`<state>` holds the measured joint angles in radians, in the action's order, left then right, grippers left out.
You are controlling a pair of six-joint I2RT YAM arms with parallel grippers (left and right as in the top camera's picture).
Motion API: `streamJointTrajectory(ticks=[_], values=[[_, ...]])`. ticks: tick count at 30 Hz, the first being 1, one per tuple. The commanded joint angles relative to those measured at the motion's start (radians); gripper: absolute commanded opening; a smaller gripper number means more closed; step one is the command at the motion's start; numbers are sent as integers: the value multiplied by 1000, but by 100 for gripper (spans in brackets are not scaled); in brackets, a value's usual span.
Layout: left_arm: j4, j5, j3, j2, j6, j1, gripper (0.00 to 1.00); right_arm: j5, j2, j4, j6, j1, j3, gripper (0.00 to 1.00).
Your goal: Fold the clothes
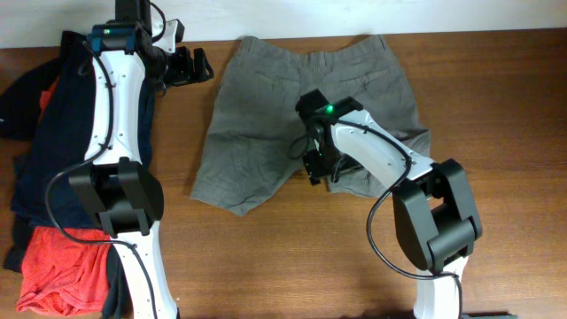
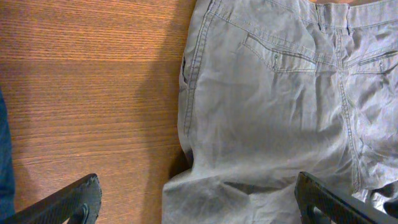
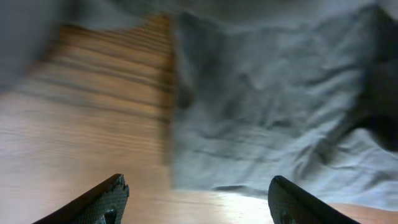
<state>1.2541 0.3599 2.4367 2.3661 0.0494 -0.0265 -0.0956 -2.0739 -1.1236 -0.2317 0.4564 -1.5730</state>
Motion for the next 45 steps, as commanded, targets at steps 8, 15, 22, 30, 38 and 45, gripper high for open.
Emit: streamJointTrajectory(ticks=[8, 15, 22, 30, 38, 45], values=[[-11, -14, 5, -10, 10, 0, 99, -6, 1, 28, 85, -32, 39, 75], [4, -24, 4, -10, 10, 0, 99, 63, 1, 127, 86, -32, 90, 69], [-16, -24, 5, -10, 10, 0, 99, 62, 1, 176, 90, -32, 151, 60], [-26, -24, 4, -10, 10, 0, 99, 75, 4, 111, 65, -32, 159, 4], [-16, -24, 5, -10, 10, 0, 99, 318, 38, -183, 66, -11, 103, 4], [-7, -24, 5, -10, 10, 0, 99, 406, 59, -259, 67, 84, 103, 8]])
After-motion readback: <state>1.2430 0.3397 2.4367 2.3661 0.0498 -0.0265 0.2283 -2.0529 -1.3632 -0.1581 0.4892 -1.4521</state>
